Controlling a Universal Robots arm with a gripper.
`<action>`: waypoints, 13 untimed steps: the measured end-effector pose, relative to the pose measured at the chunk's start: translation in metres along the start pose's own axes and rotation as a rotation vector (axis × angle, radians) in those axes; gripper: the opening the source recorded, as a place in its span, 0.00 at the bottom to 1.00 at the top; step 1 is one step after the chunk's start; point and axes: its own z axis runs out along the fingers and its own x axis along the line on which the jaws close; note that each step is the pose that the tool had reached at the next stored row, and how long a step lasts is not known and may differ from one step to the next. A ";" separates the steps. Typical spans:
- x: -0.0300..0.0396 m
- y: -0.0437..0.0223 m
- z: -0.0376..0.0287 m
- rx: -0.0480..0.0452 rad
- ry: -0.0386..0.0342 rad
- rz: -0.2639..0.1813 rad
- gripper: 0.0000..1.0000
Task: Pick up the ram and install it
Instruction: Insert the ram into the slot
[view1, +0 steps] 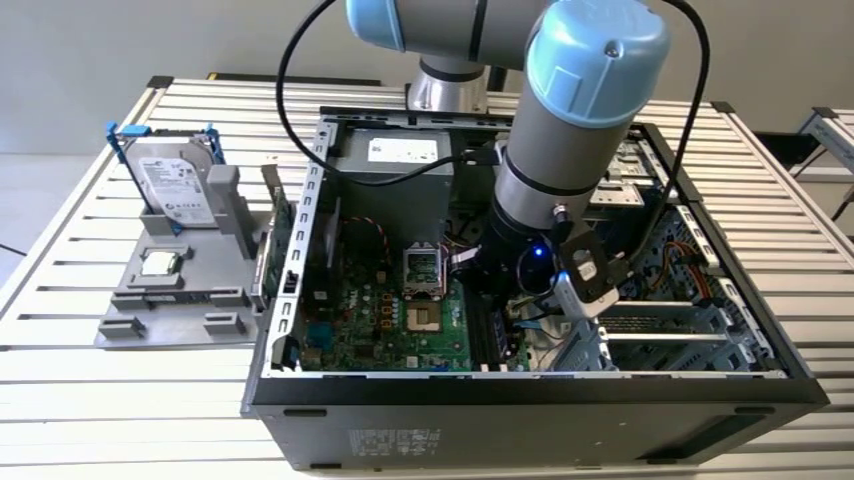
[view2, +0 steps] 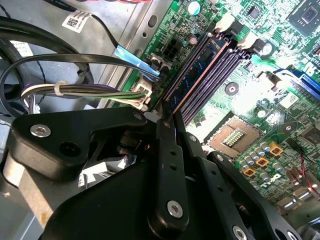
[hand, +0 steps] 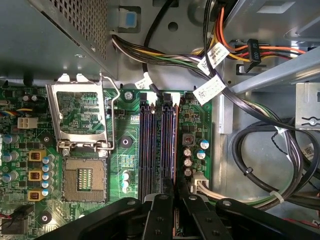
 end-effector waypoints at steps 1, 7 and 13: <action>0.0000 0.0000 0.0000 0.0000 0.0000 0.000 0.00; 0.0000 0.0000 0.0001 -0.0001 0.0002 0.000 1.00; 0.0000 0.0000 0.0003 0.0000 0.0000 0.000 1.00</action>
